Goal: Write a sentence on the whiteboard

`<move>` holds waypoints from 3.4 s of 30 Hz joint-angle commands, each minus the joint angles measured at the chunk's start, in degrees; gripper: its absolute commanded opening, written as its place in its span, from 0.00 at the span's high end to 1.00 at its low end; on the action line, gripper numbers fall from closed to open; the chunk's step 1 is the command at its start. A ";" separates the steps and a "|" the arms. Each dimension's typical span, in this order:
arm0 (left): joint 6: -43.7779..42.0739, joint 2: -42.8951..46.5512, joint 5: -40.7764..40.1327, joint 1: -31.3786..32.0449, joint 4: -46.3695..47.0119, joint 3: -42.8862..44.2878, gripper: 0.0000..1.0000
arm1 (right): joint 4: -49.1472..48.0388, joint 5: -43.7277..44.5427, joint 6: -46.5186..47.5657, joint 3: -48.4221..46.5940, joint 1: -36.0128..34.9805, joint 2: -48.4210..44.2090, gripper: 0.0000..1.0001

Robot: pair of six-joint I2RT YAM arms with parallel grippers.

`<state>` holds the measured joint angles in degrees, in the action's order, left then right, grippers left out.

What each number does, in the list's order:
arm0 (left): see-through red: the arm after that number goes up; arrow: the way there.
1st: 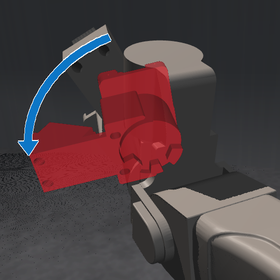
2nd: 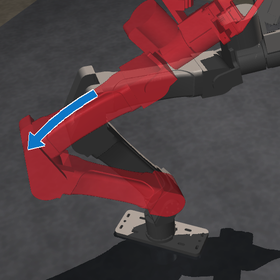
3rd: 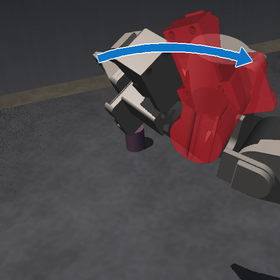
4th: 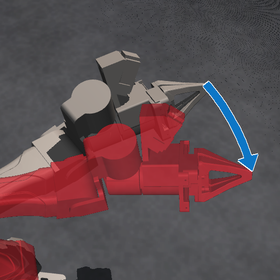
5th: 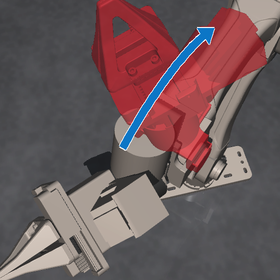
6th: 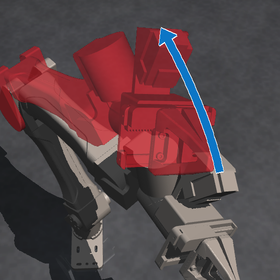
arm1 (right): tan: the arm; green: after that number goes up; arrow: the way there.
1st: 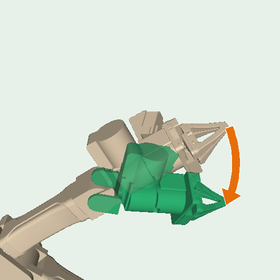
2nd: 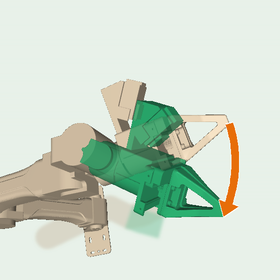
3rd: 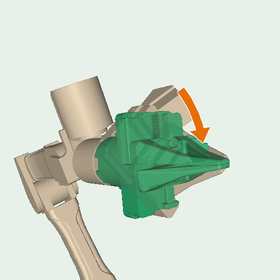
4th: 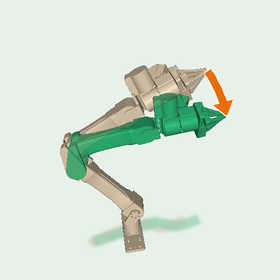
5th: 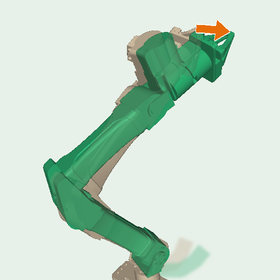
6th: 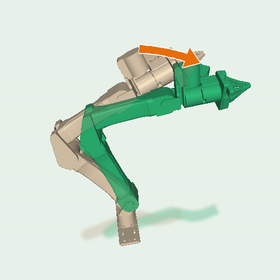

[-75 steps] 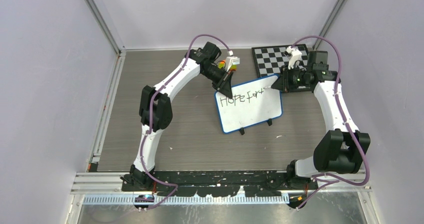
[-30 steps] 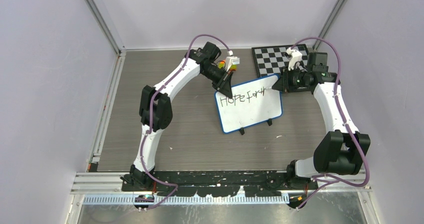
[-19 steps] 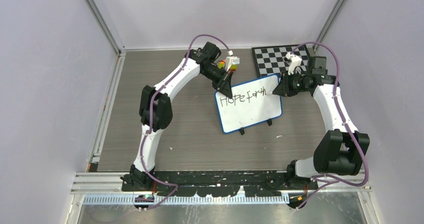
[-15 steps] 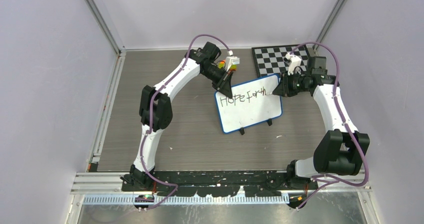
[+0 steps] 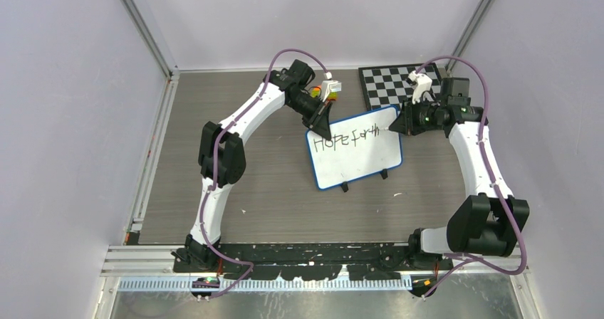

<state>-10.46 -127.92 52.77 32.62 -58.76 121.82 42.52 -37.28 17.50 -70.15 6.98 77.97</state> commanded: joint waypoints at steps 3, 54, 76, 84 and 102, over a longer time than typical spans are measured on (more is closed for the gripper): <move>-0.18 -1.15 0.84 1.46 -0.21 1.63 1.00 | -0.41 0.64 0.93 -2.93 0.22 0.34 1.00; 0.04 -1.65 0.75 1.40 -0.11 1.64 1.00 | -0.33 2.96 2.45 -1.29 -0.13 3.49 1.00; 0.10 -1.59 0.84 1.42 -0.25 2.28 0.93 | 5.11 1.45 3.77 -8.11 2.21 3.89 1.00; 0.29 1.75 -0.03 0.73 -1.09 4.04 0.50 | 11.02 -3.75 4.46 -8.53 -1.71 -1.25 1.00; 6.49 24.36 5.17 -13.88 17.26 -29.41 0.35 | -0.02 1.65 -8.86 5.22 -22.94 -6.81 1.00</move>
<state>-6.31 -108.66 54.61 20.36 -49.82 99.48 48.21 -37.41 12.64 -67.48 -13.10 72.36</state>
